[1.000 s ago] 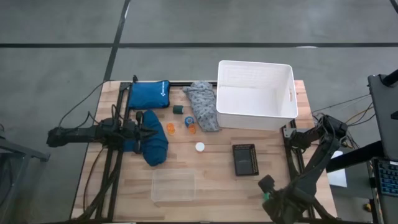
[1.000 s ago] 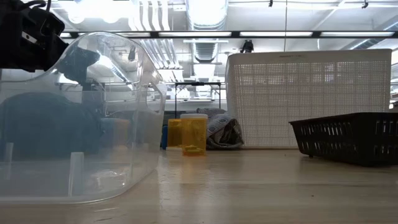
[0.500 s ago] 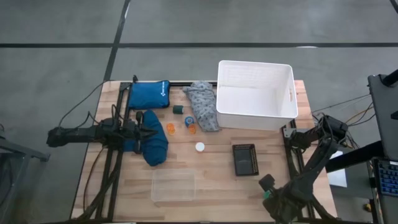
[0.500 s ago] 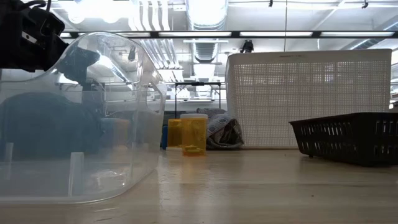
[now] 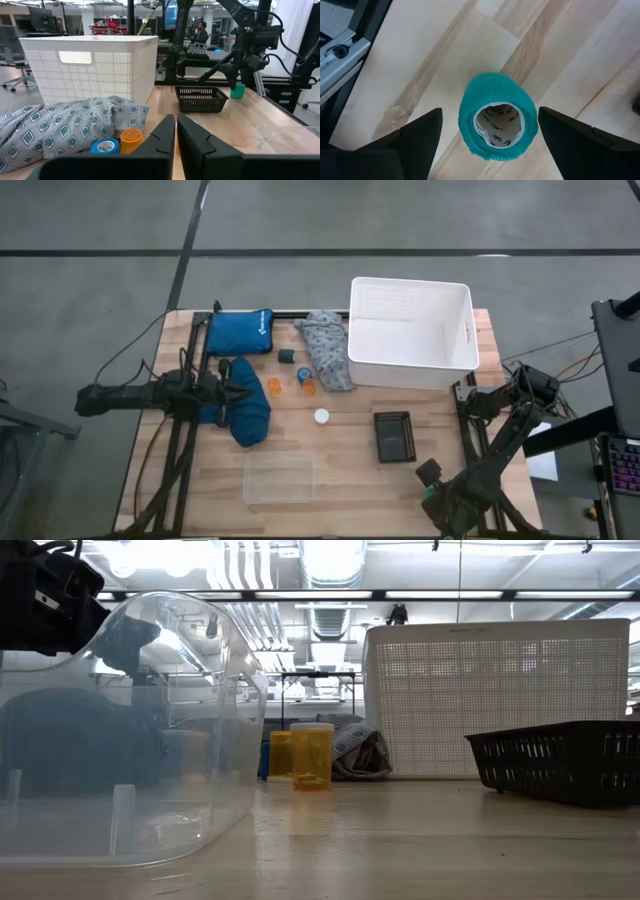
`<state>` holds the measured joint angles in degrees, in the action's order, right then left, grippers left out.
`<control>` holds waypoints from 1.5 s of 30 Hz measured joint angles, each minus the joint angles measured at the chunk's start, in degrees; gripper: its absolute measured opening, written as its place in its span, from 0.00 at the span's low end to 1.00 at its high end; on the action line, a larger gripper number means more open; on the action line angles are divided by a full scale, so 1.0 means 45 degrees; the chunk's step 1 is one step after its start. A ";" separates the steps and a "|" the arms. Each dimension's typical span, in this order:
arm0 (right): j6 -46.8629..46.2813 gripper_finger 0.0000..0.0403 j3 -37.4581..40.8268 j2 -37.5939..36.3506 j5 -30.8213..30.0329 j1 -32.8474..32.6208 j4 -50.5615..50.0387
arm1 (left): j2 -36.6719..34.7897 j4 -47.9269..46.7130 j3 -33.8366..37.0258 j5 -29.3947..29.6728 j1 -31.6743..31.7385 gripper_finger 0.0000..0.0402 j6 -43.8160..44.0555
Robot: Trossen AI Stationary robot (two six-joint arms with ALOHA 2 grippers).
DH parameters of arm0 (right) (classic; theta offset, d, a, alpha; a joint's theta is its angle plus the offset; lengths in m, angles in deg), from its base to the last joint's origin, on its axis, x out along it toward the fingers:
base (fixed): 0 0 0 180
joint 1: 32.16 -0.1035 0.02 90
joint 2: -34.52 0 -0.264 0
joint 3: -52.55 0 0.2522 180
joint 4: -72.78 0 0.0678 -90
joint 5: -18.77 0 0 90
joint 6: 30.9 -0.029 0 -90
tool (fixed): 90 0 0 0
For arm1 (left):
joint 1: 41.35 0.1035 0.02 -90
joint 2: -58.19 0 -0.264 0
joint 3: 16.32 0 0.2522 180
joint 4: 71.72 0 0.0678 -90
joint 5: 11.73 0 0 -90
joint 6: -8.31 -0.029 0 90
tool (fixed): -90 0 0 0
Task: Pick & place medical supplies in basket/bin
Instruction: Put the bottom green bandage into the black bin
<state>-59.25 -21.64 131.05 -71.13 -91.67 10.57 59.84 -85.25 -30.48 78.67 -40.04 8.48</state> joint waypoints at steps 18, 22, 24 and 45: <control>0.0313 0.53 0.0236 0.0000 -0.0019 0.0000 0.0286 | 0.0001 0.0000 0.0002 -0.0001 -0.0002 0.06 -0.0017; 0.0361 0.50 0.0147 0.0000 -0.0019 -0.0002 0.0296 | 0.0001 0.0000 0.0000 -0.0003 0.0000 0.06 -0.0045; 0.0391 0.49 0.0124 0.0000 -0.0019 0.0000 0.0302 | 0.0001 0.0000 0.0000 0.0002 -0.0001 0.06 -0.0045; 0.0687 0.46 -0.1052 -0.0199 -0.0373 0.0000 -0.0420 | 0.0001 -0.0002 0.0001 -0.0001 0.0000 0.06 -0.0041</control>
<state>-56.16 -26.38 130.15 -72.81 -91.67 8.68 59.84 -85.26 -30.48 78.67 -40.04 8.30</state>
